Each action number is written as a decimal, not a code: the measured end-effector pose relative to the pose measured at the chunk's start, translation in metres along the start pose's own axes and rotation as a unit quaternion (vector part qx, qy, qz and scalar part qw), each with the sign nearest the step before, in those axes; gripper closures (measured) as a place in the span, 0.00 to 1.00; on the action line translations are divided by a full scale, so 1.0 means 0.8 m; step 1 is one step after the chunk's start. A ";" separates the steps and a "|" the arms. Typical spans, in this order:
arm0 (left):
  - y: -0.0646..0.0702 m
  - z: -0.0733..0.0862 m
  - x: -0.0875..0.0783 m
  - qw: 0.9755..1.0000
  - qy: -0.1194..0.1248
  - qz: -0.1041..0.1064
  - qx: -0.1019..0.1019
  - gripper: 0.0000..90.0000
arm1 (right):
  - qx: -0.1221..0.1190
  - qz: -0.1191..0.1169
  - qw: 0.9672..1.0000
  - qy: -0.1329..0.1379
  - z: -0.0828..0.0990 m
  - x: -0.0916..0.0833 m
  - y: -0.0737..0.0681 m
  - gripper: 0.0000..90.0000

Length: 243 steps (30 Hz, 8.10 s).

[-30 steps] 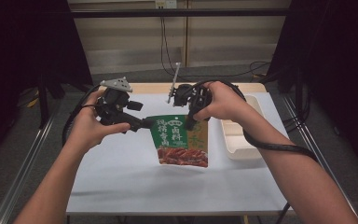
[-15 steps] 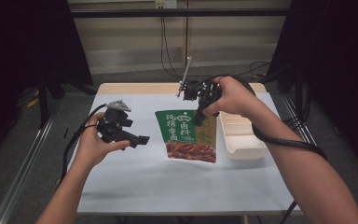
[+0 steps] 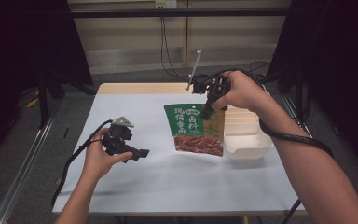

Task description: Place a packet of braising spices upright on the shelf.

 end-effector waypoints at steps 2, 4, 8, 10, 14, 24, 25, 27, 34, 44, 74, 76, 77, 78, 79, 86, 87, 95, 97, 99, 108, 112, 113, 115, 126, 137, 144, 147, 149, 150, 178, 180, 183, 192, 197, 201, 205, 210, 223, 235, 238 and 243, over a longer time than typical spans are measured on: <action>-0.001 0.005 0.003 1.000 -0.005 -0.003 0.005 0.03 | 0.006 -0.001 1.000 -0.001 0.002 -0.003 0.002 1.00; 0.000 0.008 0.005 1.000 -0.003 0.003 0.001 0.03 | 0.008 0.000 1.000 -0.001 0.004 -0.004 0.005 1.00; -0.005 0.013 0.009 1.000 0.008 -0.002 -0.003 0.02 | 0.011 0.003 1.000 0.001 0.004 -0.005 0.007 1.00; -0.007 0.017 0.008 1.000 -0.001 0.004 -0.005 0.02 | 0.014 0.003 1.000 -0.003 0.005 -0.006 0.008 1.00; -0.010 0.022 0.004 1.000 0.009 0.015 -0.004 0.00 | 0.011 0.008 1.000 0.000 0.005 -0.010 0.012 1.00; -0.017 0.038 -0.006 1.000 0.010 0.019 -0.016 0.00 | 0.020 0.013 1.000 0.004 0.003 -0.025 0.022 1.00; -0.018 0.040 -0.006 1.000 0.010 0.018 -0.017 0.00 | 0.022 0.011 1.000 0.003 0.003 -0.027 0.022 1.00; -0.020 0.043 -0.007 1.000 0.011 0.019 -0.019 0.00 | 0.024 0.015 1.000 0.004 0.005 -0.030 0.027 1.00; -0.021 0.045 -0.007 0.999 0.017 0.023 -0.021 0.00 | 0.034 0.021 0.999 0.000 0.012 -0.035 0.037 1.00; -0.023 0.048 -0.005 0.999 0.013 0.024 -0.020 0.00 | 0.050 0.025 0.998 0.002 0.031 -0.052 0.049 1.00; -0.027 0.051 -0.010 0.999 0.017 0.025 -0.023 0.00 | 0.105 0.043 0.994 0.003 0.112 -0.078 0.071 1.00; -0.026 0.051 -0.009 0.999 0.016 0.026 -0.024 0.00 | 0.110 0.040 0.993 0.009 0.116 -0.078 0.070 1.00; -0.027 0.051 -0.010 0.999 0.017 0.024 -0.024 0.00 | 0.113 0.042 0.993 0.007 0.118 -0.078 0.071 1.00; -0.026 0.050 -0.009 0.999 0.020 0.024 -0.025 0.00 | 0.116 0.037 0.993 0.009 0.121 -0.077 0.070 1.00; -0.025 0.051 -0.010 0.999 0.019 0.029 -0.027 0.00 | 0.117 0.038 0.992 0.006 0.123 -0.077 0.070 1.00; -0.025 0.051 -0.009 0.999 0.016 0.030 -0.027 0.00 | 0.132 0.035 0.991 0.004 0.145 -0.079 0.070 1.00; -0.025 0.051 -0.009 0.999 0.017 0.027 -0.026 0.00 | 0.133 0.036 0.991 0.004 0.147 -0.080 0.071 1.00; -0.025 0.050 -0.010 0.999 0.020 0.031 -0.026 0.00 | 0.144 0.043 0.989 0.000 0.165 -0.087 0.070 1.00; -0.025 0.050 -0.011 0.999 0.018 0.028 -0.024 0.00 | 0.149 0.043 0.988 -0.001 0.169 -0.087 0.071 1.00; -0.024 0.049 -0.011 0.999 0.017 0.028 -0.023 0.00 | 0.154 0.043 0.987 0.001 0.173 -0.089 0.071 1.00; -0.024 0.048 -0.010 0.999 0.020 0.028 -0.022 0.00 | 0.162 0.045 0.986 0.005 0.181 -0.090 0.073 1.00; -0.025 0.049 -0.011 0.999 0.019 0.023 -0.018 0.00 | 0.166 0.047 0.985 0.003 0.182 -0.084 0.075 1.00; -0.025 0.049 -0.011 0.999 0.019 0.024 -0.018 0.00 | 0.166 0.045 0.985 0.002 0.182 -0.082 0.075 1.00; -0.024 0.048 -0.011 0.999 0.019 0.025 -0.019 0.00 | 0.165 0.044 0.985 0.001 0.182 -0.078 0.076 1.00; -0.024 0.049 -0.010 0.999 0.019 0.024 -0.017 0.00 | 0.169 0.041 0.985 -0.018 0.183 -0.067 0.076 1.00; -0.025 0.048 -0.009 0.999 0.022 0.023 -0.019 0.00 | 0.169 0.037 0.985 -0.025 0.189 -0.060 0.078 1.00; -0.024 0.049 -0.007 0.999 0.015 0.024 -0.016 0.00 | 0.172 0.035 0.984 -0.029 0.191 -0.049 0.079 1.00; -0.024 0.048 -0.006 0.999 0.017 0.024 -0.016 0.00 | 0.170 0.031 0.984 -0.031 0.193 -0.044 0.081 1.00; -0.024 0.048 -0.006 0.999 0.017 0.023 -0.016 0.00 | 0.176 0.027 0.983 -0.033 0.193 -0.040 0.080 1.00; -0.024 0.048 -0.005 0.999 0.017 0.023 -0.016 0.00 | 0.169 0.029 0.985 -0.034 0.194 -0.038 0.082 1.00; -0.024 0.049 -0.003 1.000 0.011 0.024 -0.012 0.00 | 0.185 0.024 0.982 -0.023 0.212 -0.028 0.093 1.00; -0.024 0.049 -0.003 1.000 0.010 0.025 -0.012 0.00 | 0.189 0.023 0.982 -0.020 0.213 -0.027 0.093 1.00; -0.024 0.050 -0.004 1.000 0.008 0.027 -0.012 0.00 | 0.196 0.022 0.980 -0.020 0.216 -0.026 0.095 1.00; -0.023 0.049 -0.004 1.000 0.009 0.026 -0.012 0.00 | 0.205 0.032 0.978 -0.031 0.224 -0.030 0.101 0.98; -0.023 0.048 -0.006 0.999 0.019 0.025 -0.015 0.00 | 0.211 0.039 0.976 -0.024 0.227 -0.035 0.103 0.92; -0.022 0.048 -0.005 0.999 0.014 0.031 -0.014 0.00 | 0.216 0.049 0.975 -0.022 0.226 -0.038 0.103 0.78; -0.020 0.049 -0.004 0.999 0.016 0.031 -0.014 0.00 | 0.216 0.056 0.975 -0.019 0.220 -0.041 0.102 0.65; -0.020 0.048 -0.003 0.999 0.015 0.035 -0.015 0.00 | 0.217 0.062 0.974 -0.019 0.211 -0.048 0.099 0.51; -0.018 0.050 -0.003 0.999 0.011 0.039 -0.013 0.00 | 0.217 0.077 0.973 -0.013 0.191 -0.069 0.093 0.26; -0.016 0.046 -0.005 0.999 0.014 0.044 -0.012 0.00 | 0.190 0.071 0.979 -0.011 0.157 -0.079 0.072 0.21; -0.016 0.045 -0.005 0.999 0.020 0.045 -0.014 0.00 | 0.180 0.073 0.981 -0.008 0.146 -0.080 0.067 0.20; -0.015 0.044 -0.008 0.999 0.020 0.049 -0.012 0.00 | 0.160 0.064 0.985 -0.005 0.130 -0.072 0.058 0.19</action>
Point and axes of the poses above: each handheld gripper's, and its own axes: x roughly forward along the jaws, z roughly out of its underside, y roughly to its right, the point moved 9 cm from there along x, roughly forward along the jaws, and after that the axes turned 4 degrees about -x, right-handed, at the moved point
